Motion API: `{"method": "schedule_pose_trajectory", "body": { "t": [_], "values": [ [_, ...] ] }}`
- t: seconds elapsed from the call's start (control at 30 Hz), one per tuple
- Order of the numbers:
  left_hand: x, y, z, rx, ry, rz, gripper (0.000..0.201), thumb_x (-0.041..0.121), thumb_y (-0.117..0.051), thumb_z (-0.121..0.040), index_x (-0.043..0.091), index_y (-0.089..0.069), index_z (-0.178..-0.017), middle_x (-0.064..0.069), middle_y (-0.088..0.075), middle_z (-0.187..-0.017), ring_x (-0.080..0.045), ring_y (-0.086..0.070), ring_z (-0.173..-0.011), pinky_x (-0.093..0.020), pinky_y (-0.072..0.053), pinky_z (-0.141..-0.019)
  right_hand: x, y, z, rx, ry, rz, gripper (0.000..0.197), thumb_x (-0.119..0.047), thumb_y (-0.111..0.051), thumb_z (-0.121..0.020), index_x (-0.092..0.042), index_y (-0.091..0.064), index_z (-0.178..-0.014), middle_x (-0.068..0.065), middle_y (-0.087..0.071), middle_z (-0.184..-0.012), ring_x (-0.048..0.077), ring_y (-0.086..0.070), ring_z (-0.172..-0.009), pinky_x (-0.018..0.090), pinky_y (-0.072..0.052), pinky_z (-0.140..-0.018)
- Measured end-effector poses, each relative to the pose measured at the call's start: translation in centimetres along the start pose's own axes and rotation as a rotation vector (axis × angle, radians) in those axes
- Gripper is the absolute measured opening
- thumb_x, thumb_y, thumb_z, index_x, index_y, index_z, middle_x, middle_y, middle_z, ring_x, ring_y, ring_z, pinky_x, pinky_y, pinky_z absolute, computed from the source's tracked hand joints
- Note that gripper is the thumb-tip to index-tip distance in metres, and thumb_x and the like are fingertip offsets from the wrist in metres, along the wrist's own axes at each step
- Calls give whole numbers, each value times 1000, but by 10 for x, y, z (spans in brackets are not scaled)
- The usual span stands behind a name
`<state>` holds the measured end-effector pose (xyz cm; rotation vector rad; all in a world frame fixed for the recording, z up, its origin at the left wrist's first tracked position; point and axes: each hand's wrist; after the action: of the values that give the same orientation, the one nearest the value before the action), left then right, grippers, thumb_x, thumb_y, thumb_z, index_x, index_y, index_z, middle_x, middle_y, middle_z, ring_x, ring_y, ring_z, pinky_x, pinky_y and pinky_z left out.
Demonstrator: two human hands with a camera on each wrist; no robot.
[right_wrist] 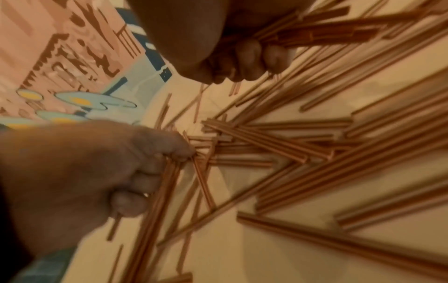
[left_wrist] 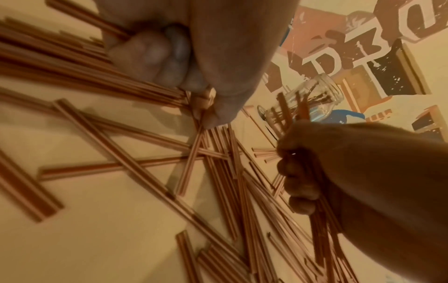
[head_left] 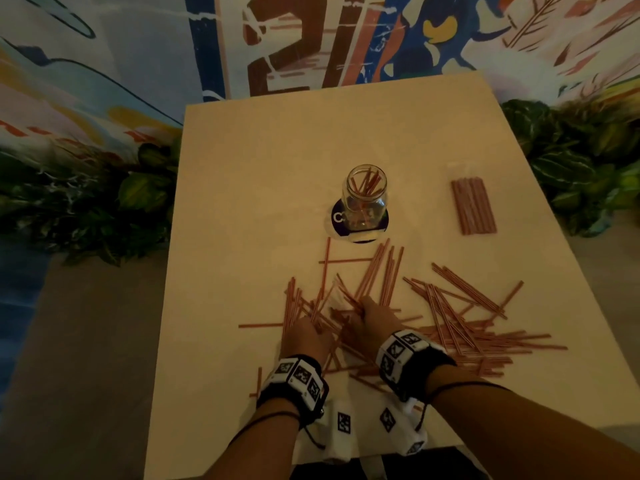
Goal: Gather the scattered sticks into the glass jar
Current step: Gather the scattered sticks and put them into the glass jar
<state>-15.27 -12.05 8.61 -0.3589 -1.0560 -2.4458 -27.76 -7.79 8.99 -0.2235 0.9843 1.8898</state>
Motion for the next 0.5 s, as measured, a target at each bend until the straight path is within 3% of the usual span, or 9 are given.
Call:
{"method": "schedule_pose_trajectory", "body": {
  "t": [0.07,0.17,0.23,0.33,0.5],
  "values": [
    [0,0,-2,14,-6,1,27,27,-61,-85,9,-64,-104,-10,-68,-106,-27,-62,-98,-27,-45,-75,1,8,3,40,35,-32,12,-23,-40,-93,-12,-39,-90,-4,-39,-66,15,-41,-58,28,-34,-56],
    [2,-3,-3,33,-23,-20,34,38,-63,-83,8,-66,-97,-11,-70,-102,-28,-65,-93,-31,-52,-77,2,10,8,11,-9,-1,15,-25,-37,-95,-10,-38,-100,-1,-44,-68,17,-46,-58,28,-32,-50],
    [3,-5,-2,31,-43,-84,39,40,-61,-84,7,-65,-103,-12,-69,-107,-30,-63,-98,-35,-53,-83,4,1,12,-37,-37,75,26,-34,-41,-94,-10,-38,-102,6,-53,-80,29,-58,-76,30,-38,-58],
    [5,-8,-4,49,-56,-95,31,28,-52,-90,4,-63,-106,-13,-63,-119,-31,-60,-105,-35,-52,-87,10,-15,13,-18,-98,162,42,-47,-49,-86,-13,-42,-110,10,-62,-101,31,-61,-90,36,-49,-71],
    [3,-5,-6,9,12,36,29,27,-51,-90,3,-65,-96,-13,-69,-101,-30,-63,-91,-31,-48,-74,10,-15,6,-33,-62,207,37,-42,-44,-90,-11,-46,-110,13,-61,-109,32,-60,-97,32,-41,-69]
  ]
}}
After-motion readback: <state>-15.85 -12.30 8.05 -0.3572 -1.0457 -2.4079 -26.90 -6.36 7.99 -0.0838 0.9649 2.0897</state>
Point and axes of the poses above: each hand's wrist, its own z-axis away from the middle knuckle, its own y-axis out of the back of the hand, x = y × z
